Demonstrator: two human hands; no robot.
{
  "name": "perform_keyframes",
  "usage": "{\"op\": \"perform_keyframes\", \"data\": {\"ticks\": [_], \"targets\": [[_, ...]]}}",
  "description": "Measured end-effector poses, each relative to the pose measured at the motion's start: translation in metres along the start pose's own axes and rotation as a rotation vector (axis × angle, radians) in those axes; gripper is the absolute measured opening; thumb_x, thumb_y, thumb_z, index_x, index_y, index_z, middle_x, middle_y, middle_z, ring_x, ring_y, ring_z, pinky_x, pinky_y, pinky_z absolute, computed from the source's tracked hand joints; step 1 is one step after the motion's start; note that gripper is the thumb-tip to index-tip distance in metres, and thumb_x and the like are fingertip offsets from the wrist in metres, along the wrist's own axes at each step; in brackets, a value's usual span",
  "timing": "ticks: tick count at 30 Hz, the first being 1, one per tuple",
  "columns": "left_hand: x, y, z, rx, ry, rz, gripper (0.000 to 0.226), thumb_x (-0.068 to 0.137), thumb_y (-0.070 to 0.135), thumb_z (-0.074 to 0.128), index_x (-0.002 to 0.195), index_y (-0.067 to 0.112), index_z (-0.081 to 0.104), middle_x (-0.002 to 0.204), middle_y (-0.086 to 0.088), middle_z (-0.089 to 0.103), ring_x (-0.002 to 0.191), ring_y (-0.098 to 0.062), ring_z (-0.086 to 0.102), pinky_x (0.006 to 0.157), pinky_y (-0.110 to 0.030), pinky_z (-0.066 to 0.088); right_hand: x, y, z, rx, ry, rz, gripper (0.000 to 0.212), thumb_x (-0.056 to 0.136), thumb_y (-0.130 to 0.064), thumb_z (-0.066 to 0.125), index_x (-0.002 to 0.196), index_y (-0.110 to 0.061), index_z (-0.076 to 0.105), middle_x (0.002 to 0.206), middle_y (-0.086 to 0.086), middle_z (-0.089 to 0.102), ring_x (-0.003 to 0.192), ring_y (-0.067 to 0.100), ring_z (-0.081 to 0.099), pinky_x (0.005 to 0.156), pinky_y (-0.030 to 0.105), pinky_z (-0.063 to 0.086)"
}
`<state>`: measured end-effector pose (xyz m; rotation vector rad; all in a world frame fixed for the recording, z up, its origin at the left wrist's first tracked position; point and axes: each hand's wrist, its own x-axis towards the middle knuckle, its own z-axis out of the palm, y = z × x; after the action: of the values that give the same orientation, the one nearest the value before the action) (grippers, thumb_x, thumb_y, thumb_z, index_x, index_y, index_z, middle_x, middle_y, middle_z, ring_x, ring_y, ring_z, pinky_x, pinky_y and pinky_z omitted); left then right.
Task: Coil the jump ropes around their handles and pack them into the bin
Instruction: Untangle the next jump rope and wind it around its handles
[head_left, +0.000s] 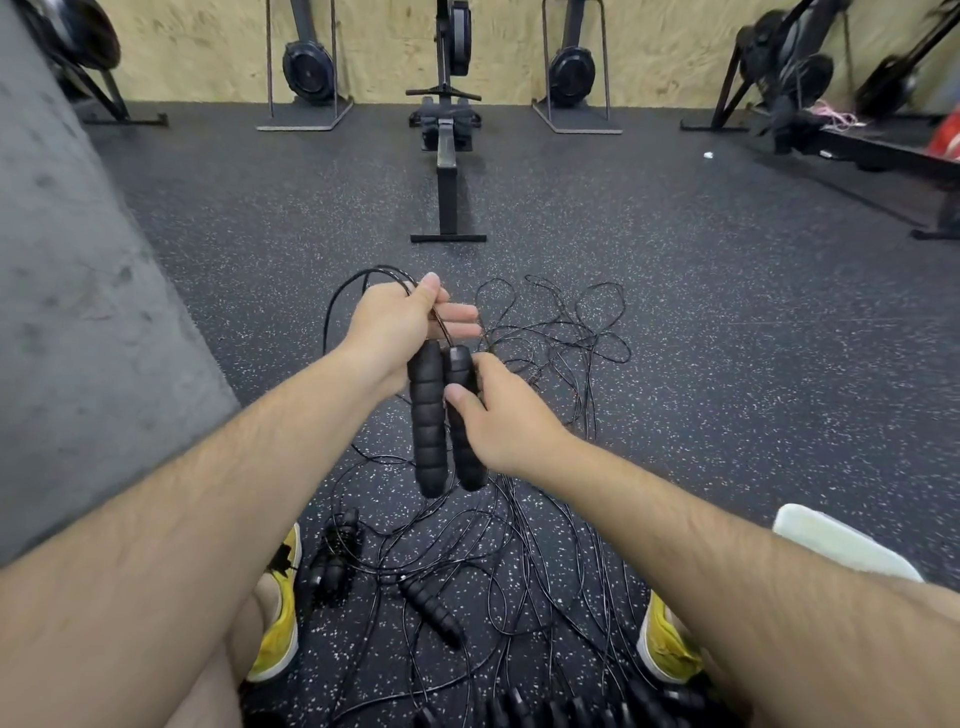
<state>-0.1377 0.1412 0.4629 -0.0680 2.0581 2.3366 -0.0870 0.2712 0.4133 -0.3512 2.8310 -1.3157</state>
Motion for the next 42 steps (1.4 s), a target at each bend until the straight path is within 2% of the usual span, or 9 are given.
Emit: {"op": "perform_keyframes", "data": {"ticks": [10,17,20,23,25,27,31,36,42], "targets": [[0.002,-0.006,0.006,-0.114,0.032,-0.001,0.027,0.110,0.025,0.040,0.090,0.010,0.050,0.079,-0.010,0.076,0.076,-0.027,0.075,0.075,-0.040,0.061,0.001,-0.008,0.009,0.154,0.114,-0.021,0.028,0.096,-0.039,0.050,0.119,-0.024,0.050,0.117,0.000,0.058,0.107,0.018,0.056,0.098,0.045,0.046],[-0.001,-0.011,0.013,-0.222,0.036,-0.019,0.028,0.110,0.026,0.039,0.089,0.010,0.050,0.076,-0.007,0.075,0.072,-0.021,0.074,0.073,-0.037,0.061,-0.006,-0.013,0.009,-0.032,0.071,0.052,0.093,0.066,-0.037,0.080,0.138,-0.019,0.026,0.131,0.002,0.038,0.113,0.029,0.054,0.093,0.045,0.048],[-0.005,-0.004,0.011,0.076,0.041,-0.086,0.042,0.106,0.045,0.042,0.092,0.009,0.059,0.085,-0.007,0.075,0.083,-0.025,0.072,0.081,-0.035,0.057,0.002,-0.008,-0.001,-0.192,0.120,0.059,0.073,0.068,-0.033,0.080,0.124,-0.019,0.036,0.123,0.003,0.049,0.107,0.032,0.059,0.082,0.039,0.049],[-0.019,0.021,-0.008,0.901,0.030,-0.133,0.073,0.099,0.066,0.032,0.080,0.008,0.071,0.075,-0.008,0.073,0.075,-0.030,0.072,0.070,-0.032,0.053,0.010,-0.006,-0.022,-0.402,0.127,-0.004,0.056,0.072,-0.030,0.074,0.112,-0.020,0.038,0.112,0.001,0.051,0.097,0.031,0.059,0.071,0.034,0.039],[-0.026,0.033,-0.021,1.401,0.112,0.040,0.061,0.096,0.060,0.041,0.075,0.011,0.070,0.076,-0.006,0.071,0.076,-0.030,0.068,0.067,-0.032,0.047,0.013,-0.006,-0.034,-0.499,0.114,-0.051,0.052,0.073,-0.029,0.072,0.109,-0.021,0.036,0.104,-0.001,0.047,0.090,0.029,0.057,0.069,0.034,0.038],[-0.030,0.034,-0.026,1.433,0.015,0.348,0.027,0.088,0.039,0.059,0.101,0.015,0.065,0.106,-0.004,0.064,0.098,-0.029,0.061,0.082,-0.038,0.050,0.016,-0.005,-0.042,-0.587,0.100,-0.112,0.049,0.074,-0.028,0.070,0.107,-0.021,0.036,0.102,-0.001,0.046,0.090,0.030,0.058,0.068,0.034,0.038],[-0.028,0.013,-0.015,1.476,-0.338,0.666,0.100,0.070,0.020,0.074,0.155,0.008,0.023,0.146,-0.012,0.039,0.127,-0.033,0.045,0.105,-0.046,0.041,0.022,-0.007,-0.046,-0.639,0.062,-0.265,0.056,0.073,-0.027,0.069,0.120,-0.017,0.043,0.112,0.004,0.059,0.097,0.030,0.064,0.072,0.036,0.049],[-0.022,-0.003,-0.004,1.534,-0.347,0.648,0.103,0.075,0.024,0.077,0.156,0.002,0.018,0.136,-0.015,0.045,0.121,-0.034,0.048,0.101,-0.042,0.041,0.026,-0.007,-0.039,-0.592,0.020,-0.334,0.059,0.070,-0.035,0.068,0.120,-0.013,0.047,0.110,0.005,0.059,0.100,0.029,0.061,0.072,0.034,0.048],[-0.011,0.007,-0.015,1.459,-0.195,0.568,0.048,0.077,0.028,0.072,0.116,0.012,0.050,0.110,-0.006,0.050,0.103,-0.030,0.055,0.081,-0.036,0.043,0.021,-0.007,-0.046,-0.746,0.376,-0.150,0.057,0.069,-0.041,0.070,0.117,-0.020,0.045,0.112,0.001,0.057,0.105,0.031,0.054,0.083,0.042,0.045]]}}
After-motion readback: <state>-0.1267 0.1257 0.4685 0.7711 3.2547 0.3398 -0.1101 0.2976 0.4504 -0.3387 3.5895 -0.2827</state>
